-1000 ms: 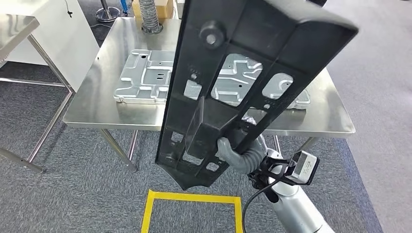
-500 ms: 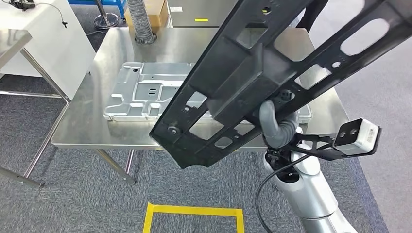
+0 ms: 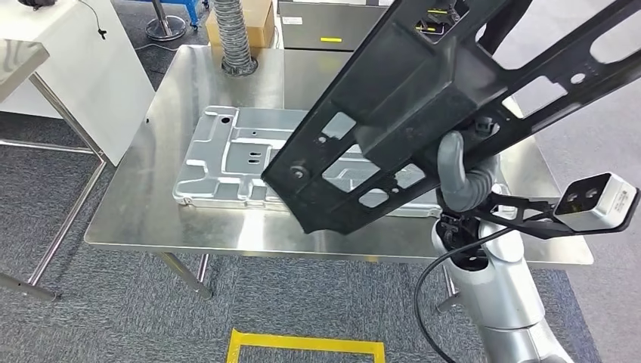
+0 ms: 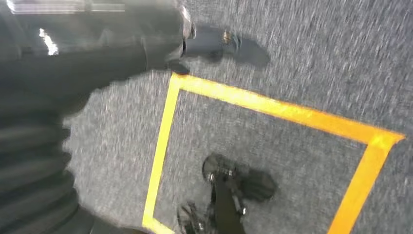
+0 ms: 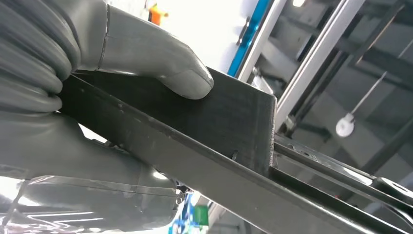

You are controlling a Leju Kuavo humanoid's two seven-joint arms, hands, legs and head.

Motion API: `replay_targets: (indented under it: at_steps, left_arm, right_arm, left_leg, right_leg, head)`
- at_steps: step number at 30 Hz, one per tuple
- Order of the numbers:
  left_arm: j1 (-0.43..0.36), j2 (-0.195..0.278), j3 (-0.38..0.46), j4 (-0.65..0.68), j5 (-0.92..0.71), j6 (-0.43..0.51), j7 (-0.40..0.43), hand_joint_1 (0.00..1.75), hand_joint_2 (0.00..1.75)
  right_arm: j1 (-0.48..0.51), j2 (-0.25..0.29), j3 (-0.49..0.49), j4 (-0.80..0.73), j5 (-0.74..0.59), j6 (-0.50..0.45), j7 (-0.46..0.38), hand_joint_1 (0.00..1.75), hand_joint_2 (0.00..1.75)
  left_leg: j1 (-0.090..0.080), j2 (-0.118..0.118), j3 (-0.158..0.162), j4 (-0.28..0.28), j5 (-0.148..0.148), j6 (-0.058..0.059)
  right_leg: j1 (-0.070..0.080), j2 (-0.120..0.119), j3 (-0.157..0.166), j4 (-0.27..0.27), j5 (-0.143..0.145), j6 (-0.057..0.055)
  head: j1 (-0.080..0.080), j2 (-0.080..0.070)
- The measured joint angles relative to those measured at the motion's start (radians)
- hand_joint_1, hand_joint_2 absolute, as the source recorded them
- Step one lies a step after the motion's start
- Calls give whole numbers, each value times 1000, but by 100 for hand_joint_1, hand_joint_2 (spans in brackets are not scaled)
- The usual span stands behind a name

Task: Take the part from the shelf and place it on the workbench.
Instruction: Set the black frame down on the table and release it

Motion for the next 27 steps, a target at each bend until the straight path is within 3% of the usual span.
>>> replay_targets:
  at_steps: [2, 3, 5, 8, 10, 12, 13, 14, 15, 17, 19, 22, 24, 25, 27]
  left_arm:
    - [0, -2, 0, 0, 0, 0, 0, 0, 175]
    - [0, -4, 0, 1, 0, 1, 1, 0, 175]
    - [-2, -6, 0, 1, 1, 4, 1, 0, 175]
    - [-3, -2, 0, 1, 3, 7, 0, 0, 175]
    - [-3, 1, 0, 1, 5, 7, -2, 0, 175]
    - [-1, 3, 0, 1, 9, 6, -3, 0, 175]
    - [1, 4, 0, 1, 10, 6, -3, 0, 175]
    - [3, 5, 0, 1, 11, 6, -3, 0, 175]
    - [4, 6, 0, 1, 11, 6, -4, 0, 175]
    - [4, 7, 0, 1, 9, 5, -6, 0, 175]
    - [2, 7, 0, 1, 2, 0, -11, 0, 175]
    - [3, 8, -2, 1, -12, -12, -18, 0, 175]
    - [1, 8, -5, 1, -23, -20, -21, 0, 175]
    - [-1, 8, -7, 1, -27, -24, -21, 0, 175]
    - [-8, 8, -11, 1, -34, -27, -21, 0, 175]
  right_arm:
    - [-2, -6, -14, 1, 4, -7, 0, 175, 175]
    - [-4, -8, -20, 2, 11, -16, 0, 175, 175]
    - [-8, -11, -35, 9, 39, -53, 1, 175, 175]
    - [-18, -25, -79, 42, 127, -152, 8, 175, 175]
    - [-33, -38, -111, 82, 235, -242, 39, 175, 175]
    - [-44, -53, -135, 131, 334, -318, 80, 175, 175]
    - [-46, -59, -144, 154, 365, -341, 97, 175, 175]
    - [-46, -64, -150, 173, 393, -359, 111, 175, 175]
    - [-47, -70, -154, 188, 430, -381, 130, 175, 175]
    - [-53, -80, -156, 215, 540, -444, 183, 175, 175]
    - [-70, -95, -156, 245, 685, -511, 245, 175, 175]
    - [-121, -120, -145, 301, 951, -560, 349, 175, 175]
    - [-178, -135, -118, 351, 1123, -544, 404, 175, 175]
    - [-212, -140, -98, 381, 1198, -528, 422, 175, 175]
    - [-273, -142, -54, 444, 1306, -500, 442, 175, 175]
  left_leg:
    - [-6, -2, 19, 0, -14, 0]
    - [-8, -3, 26, -1, -19, -2]
    - [-11, -3, 32, 2, -27, -9]
    - [-14, -2, 33, 22, -37, -25]
    - [-12, 0, 5, 84, -79, -32]
    - [-6, 1, -58, 207, -139, -40]
    - [-3, 1, -89, 259, -157, -45]
    - [1, 1, -106, 281, -157, -51]
    - [4, 2, -106, 267, -137, -56]
    - [11, 2, -64, 149, -53, -62]
    - [9, 3, -28, 42, -12, -54]
    - [4, 3, -24, 18, -5, -29]
    - [6, 4, -21, 10, 3, -18]
    - [7, 6, -19, 6, 5, -13]
    - [8, 7, -17, 4, 6, -9]
  right_leg:
    - [8, 0, 33, -131, 104, -21]
    - [13, 0, 49, -189, 138, -31]
    - [20, 0, 64, -242, 163, -44]
    - [14, -2, 79, -254, 171, -52]
    - [8, -5, 91, -260, 172, -57]
    - [8, -6, 93, -260, 170, -60]
    - [7, -6, 94, -259, 168, -60]
    - [6, -5, 94, -258, 166, -59]
    - [5, -4, 95, -256, 163, -57]
    - [2, -2, 100, -250, 154, -49]
    - [3, -1, 99, -242, 148, -38]
    - [4, -1, 90, -237, 145, -21]
    - [1, -2, 79, -214, 128, -11]
    - [-1, -3, 61, -175, 106, -6]
    - [-3, -3, -1, -46, 47, 1]
  head:
    - [0, 0]
    - [-1, 0]
    - [0, 0]
    - [1, 0]
    - [0, 0]
    - [-1, 0]
    - [-1, 0]
    - [-1, 0]
    - [-1, 0]
    - [-1, 0]
    - [-1, 0]
    - [0, 0]
    - [3, 0]
    - [5, 0]
    - [10, 0]
